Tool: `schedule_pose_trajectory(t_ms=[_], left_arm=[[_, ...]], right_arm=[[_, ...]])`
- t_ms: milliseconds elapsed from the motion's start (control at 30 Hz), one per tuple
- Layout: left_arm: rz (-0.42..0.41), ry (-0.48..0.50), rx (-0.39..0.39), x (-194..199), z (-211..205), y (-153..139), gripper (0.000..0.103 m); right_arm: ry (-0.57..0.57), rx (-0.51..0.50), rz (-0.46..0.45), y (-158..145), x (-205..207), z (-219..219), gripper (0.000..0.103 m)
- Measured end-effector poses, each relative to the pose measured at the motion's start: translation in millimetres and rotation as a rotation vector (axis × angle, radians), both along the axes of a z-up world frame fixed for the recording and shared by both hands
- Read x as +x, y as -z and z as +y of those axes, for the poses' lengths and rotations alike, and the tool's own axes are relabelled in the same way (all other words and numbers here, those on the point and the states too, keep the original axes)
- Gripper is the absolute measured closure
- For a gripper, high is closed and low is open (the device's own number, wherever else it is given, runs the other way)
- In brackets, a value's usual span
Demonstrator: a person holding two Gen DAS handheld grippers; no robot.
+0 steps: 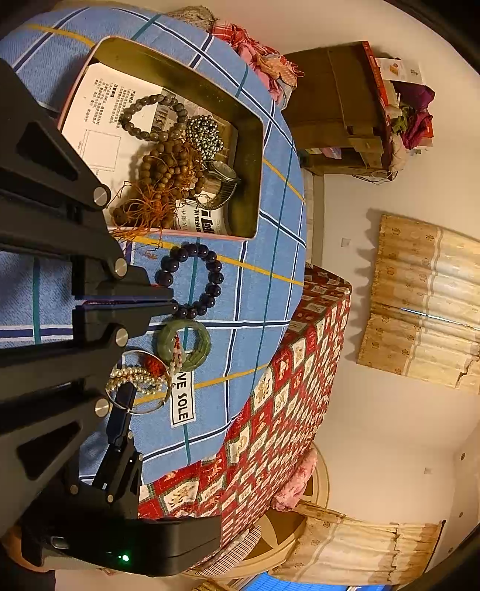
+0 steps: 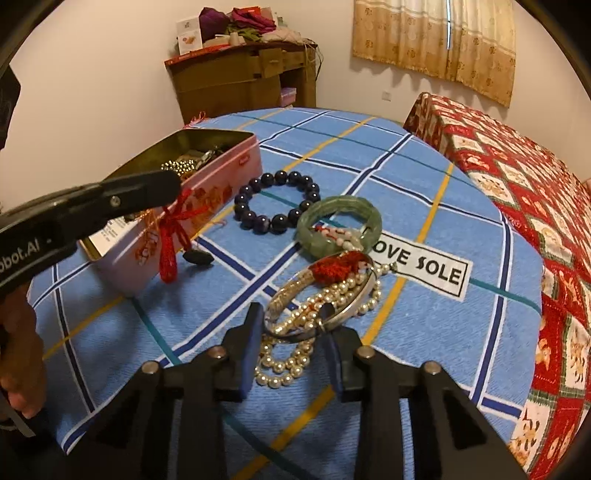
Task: Organize jewelry
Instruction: 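Close the right gripper on the silver bangle beside the pearls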
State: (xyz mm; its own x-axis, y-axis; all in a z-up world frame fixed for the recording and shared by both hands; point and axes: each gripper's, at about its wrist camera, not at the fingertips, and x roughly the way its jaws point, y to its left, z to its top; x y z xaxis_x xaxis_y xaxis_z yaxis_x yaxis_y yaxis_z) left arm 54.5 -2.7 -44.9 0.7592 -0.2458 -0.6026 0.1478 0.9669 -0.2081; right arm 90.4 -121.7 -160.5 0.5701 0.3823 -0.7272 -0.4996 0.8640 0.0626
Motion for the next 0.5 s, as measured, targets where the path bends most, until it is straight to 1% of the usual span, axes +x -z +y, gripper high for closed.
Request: schedule_pose_trajectory(t_ms=[67,133,200,267,367,400,500], left_arm=[[0.002,0.001,0.0,0,0,1,0.103],[0.003,0.003,-0.001,0,-1,1,0.103],[0.003,0.004,-0.003,0,-1,1,0.103],[0.003,0.004,-0.002,0,-1,1,0.103],[0.002,0.007,-0.004,-1,-3,2,0.103],[0.001,0.008,-0.006,-1,-3,1,0.103],[-0.001,0.01,-0.007,-2,-4,1,0.103]], right_arm=[[0.0,0.013,-0.008,-2,-1,-2,0.07],[-0.003,0.029,-0.018,-4,-2,-3,0.073],[-0.002,0.043,-0.03,-7,-2,-4,0.081],[-0.007,0.045,-0.03,-9,-2,-5,0.086],[-0.01,0.058,-0.039,-12,-1,-6,0.087],[-0.012,0.065,-0.052,-14,-1,-6,0.09],[-0.016,0.087,-0.074,-20,-2,-8,0.09]])
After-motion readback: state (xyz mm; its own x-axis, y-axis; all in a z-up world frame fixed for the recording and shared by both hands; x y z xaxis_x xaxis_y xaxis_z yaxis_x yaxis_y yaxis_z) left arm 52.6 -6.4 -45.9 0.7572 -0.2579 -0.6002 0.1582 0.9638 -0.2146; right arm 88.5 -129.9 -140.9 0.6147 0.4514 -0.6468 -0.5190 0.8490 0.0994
